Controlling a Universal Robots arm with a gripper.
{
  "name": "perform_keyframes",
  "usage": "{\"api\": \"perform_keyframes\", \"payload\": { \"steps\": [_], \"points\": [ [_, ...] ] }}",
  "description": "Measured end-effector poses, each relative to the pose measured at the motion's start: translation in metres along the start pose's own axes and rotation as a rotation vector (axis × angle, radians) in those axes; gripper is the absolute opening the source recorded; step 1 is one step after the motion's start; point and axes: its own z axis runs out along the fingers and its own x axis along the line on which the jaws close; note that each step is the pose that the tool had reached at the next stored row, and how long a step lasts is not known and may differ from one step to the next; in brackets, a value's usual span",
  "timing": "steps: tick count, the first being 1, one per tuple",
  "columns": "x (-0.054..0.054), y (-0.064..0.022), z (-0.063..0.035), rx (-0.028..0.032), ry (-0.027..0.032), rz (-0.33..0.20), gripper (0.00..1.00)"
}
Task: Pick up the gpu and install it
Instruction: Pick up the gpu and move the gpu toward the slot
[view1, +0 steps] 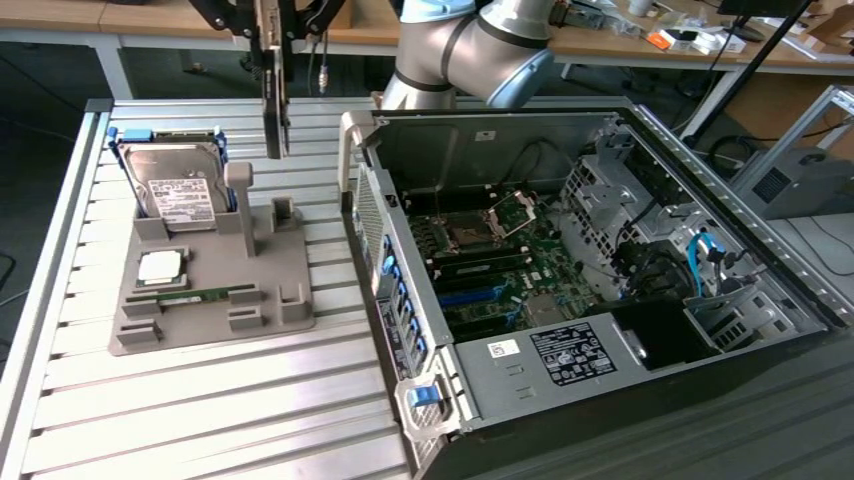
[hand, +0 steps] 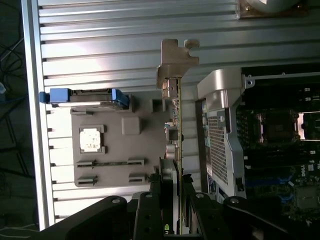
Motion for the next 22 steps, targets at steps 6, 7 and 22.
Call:
{"api": "perform_keyframes", "payload": {
  "steps": [6,7,22],
  "points": [
    [-0.002,-0.0038,-0.0002,0.0001,0.0,0.0,0.27],
    [-0.002,-0.0042,-0.0002,0.0001,0.0,0.0,0.27],
    [-0.009,-0.0121,-0.0006,0.0006,0.0,0.0,0.27]
  ]
}}
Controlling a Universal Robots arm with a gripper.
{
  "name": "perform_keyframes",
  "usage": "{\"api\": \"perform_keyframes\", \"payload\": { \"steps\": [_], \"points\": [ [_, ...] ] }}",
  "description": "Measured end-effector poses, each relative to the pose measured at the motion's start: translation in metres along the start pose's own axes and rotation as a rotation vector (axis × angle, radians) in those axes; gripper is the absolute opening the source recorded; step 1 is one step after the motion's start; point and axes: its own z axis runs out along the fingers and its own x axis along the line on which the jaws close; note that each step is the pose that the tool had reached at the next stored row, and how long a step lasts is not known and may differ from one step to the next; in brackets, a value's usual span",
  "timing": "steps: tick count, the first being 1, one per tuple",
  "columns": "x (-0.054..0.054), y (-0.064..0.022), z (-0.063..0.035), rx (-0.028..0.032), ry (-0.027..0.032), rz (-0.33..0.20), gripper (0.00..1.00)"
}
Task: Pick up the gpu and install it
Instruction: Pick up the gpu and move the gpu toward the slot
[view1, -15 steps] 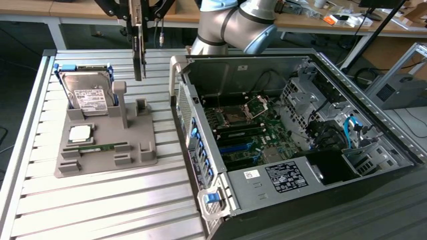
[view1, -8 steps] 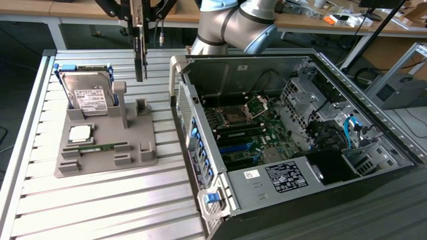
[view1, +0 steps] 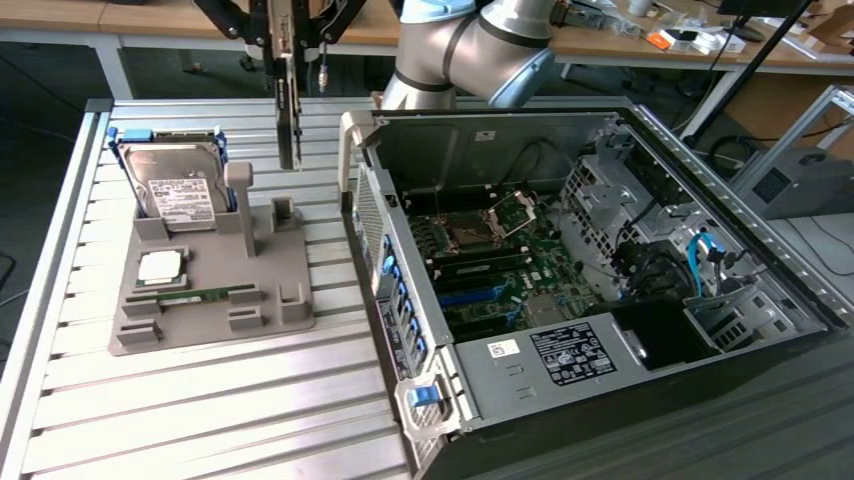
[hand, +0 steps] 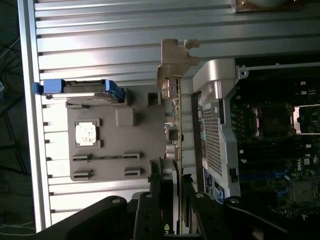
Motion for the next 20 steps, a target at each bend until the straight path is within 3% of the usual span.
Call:
{"api": "perform_keyframes", "payload": {
  "steps": [20],
  "points": [
    [-0.0086,-0.0044,-0.0001,0.0001,0.0,0.0,0.27]
  ]
}}
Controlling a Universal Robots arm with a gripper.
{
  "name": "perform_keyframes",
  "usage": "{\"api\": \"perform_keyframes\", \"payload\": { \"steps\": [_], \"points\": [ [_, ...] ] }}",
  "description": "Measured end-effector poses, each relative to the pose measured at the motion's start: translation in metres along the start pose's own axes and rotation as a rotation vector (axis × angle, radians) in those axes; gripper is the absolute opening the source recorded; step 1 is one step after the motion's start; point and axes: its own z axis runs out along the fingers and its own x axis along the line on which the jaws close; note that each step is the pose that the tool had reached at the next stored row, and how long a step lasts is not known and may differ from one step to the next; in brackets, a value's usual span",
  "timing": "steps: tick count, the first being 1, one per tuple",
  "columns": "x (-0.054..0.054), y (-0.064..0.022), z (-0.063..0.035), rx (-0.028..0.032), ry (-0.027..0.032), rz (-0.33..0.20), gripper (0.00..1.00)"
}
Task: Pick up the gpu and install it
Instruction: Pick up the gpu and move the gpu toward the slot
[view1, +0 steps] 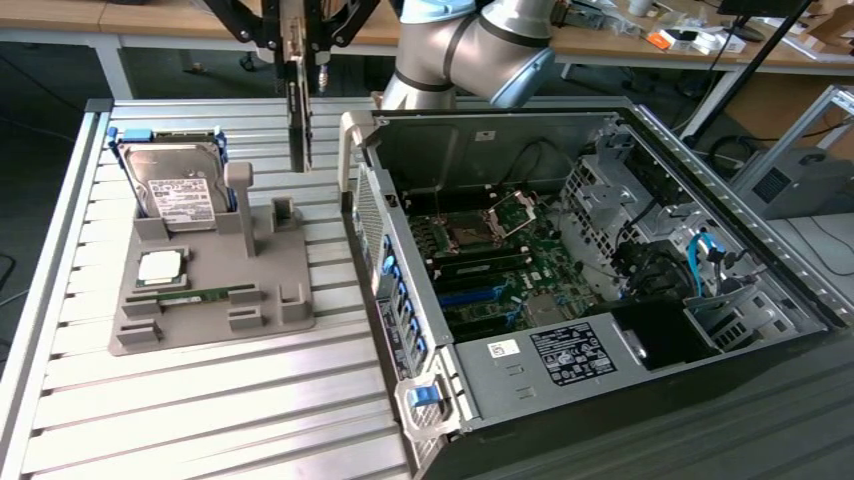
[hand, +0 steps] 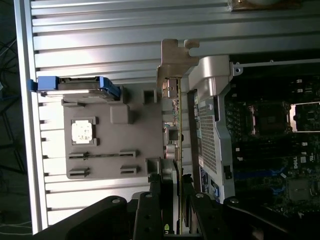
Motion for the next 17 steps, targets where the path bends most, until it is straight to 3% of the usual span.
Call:
{"api": "perform_keyframes", "payload": {
  "steps": [17],
  "points": [
    [-0.0049,-0.0015,0.0,0.0001,0.0,0.0,0.27]
  ]
}}
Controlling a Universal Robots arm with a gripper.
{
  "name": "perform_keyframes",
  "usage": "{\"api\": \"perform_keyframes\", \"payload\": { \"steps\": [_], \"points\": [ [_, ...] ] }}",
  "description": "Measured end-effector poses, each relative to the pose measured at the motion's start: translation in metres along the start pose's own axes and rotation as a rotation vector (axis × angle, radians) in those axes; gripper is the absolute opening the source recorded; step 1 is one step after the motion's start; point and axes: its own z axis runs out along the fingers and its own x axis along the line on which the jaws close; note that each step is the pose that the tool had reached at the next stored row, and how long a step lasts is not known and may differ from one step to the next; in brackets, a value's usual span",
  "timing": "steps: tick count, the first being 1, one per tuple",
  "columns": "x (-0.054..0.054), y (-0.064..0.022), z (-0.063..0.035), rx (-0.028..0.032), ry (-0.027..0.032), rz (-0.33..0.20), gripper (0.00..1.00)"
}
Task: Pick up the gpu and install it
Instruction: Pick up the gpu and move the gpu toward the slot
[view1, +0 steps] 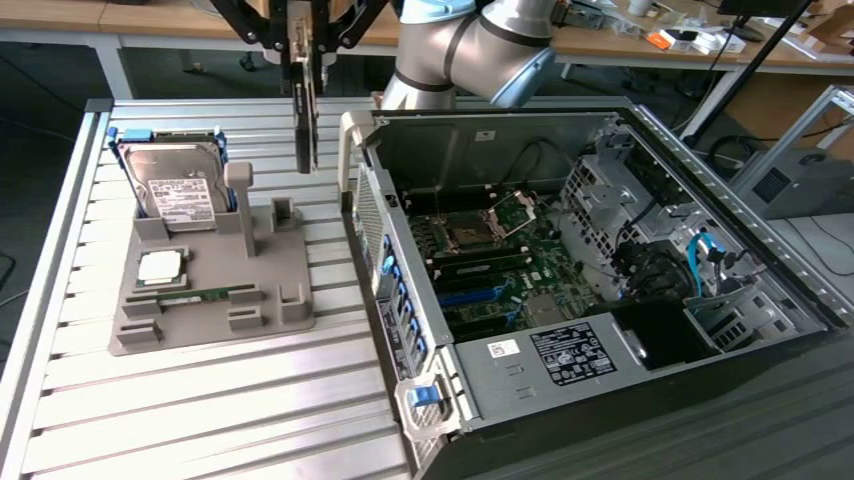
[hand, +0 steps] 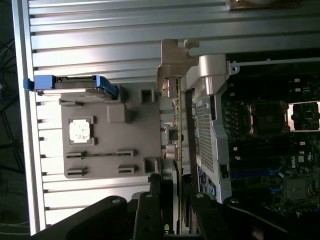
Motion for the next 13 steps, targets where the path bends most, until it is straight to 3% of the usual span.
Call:
{"api": "perform_keyframes", "payload": {
  "steps": [13],
  "points": [
    [-0.0037,-0.0017,0.0,0.0002,0.0,0.0,0.27]
  ]
}}
